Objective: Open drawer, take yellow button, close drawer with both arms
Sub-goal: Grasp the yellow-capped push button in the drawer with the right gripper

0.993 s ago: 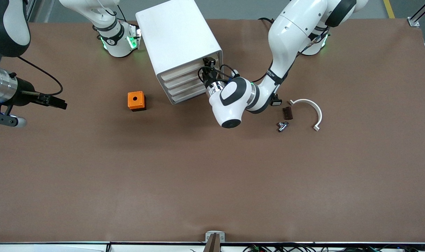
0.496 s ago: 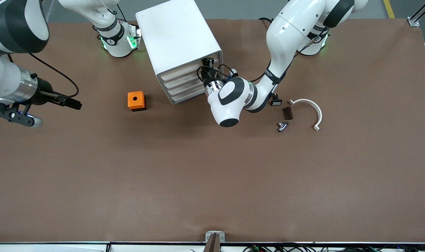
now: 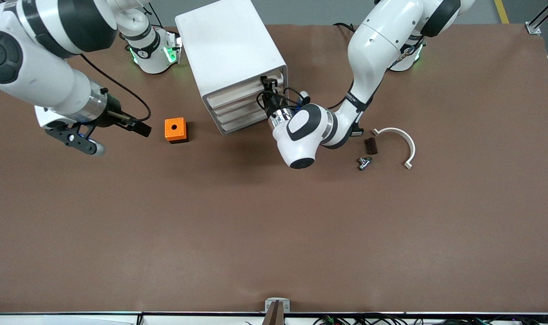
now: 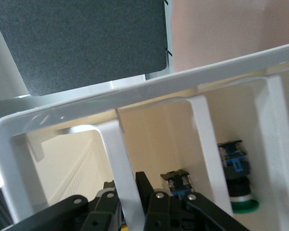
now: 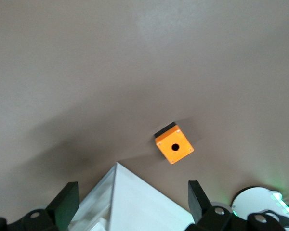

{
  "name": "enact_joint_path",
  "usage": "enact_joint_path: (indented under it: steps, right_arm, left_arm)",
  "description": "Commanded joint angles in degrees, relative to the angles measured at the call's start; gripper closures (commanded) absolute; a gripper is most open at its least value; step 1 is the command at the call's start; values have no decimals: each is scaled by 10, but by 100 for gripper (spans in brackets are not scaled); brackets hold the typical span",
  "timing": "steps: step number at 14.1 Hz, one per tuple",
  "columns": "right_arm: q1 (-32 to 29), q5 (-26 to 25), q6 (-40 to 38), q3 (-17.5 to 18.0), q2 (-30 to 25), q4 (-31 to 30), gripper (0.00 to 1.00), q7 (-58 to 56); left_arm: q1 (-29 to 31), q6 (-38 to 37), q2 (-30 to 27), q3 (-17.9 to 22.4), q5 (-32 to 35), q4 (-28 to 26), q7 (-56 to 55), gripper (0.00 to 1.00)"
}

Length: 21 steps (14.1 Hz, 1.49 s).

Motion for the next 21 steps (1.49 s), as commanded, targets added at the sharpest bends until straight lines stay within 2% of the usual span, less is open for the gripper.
enact_joint_path:
  steps: [1,8,11,14,21]
  right_arm:
    - [46,8,28,-5,0,-13,0,76]
    - [149,7,84,-5,1,-35,0,240]
    - [199,3,140,-6,5,-63,0,320]
    - [239,0,186,-6,23,-80,0,398]
    - [329,-27,219,-6,62,-76,0,559]
  left_arm:
    - [26,18,17,7,2,9,10,86]
    - [90,26,34,8,6,10,11,84]
    - [112,27,35,8,2,13,11,82]
    - [123,27,35,9,5,20,11,82]
    - [137,27,34,9,4,26,12,78]
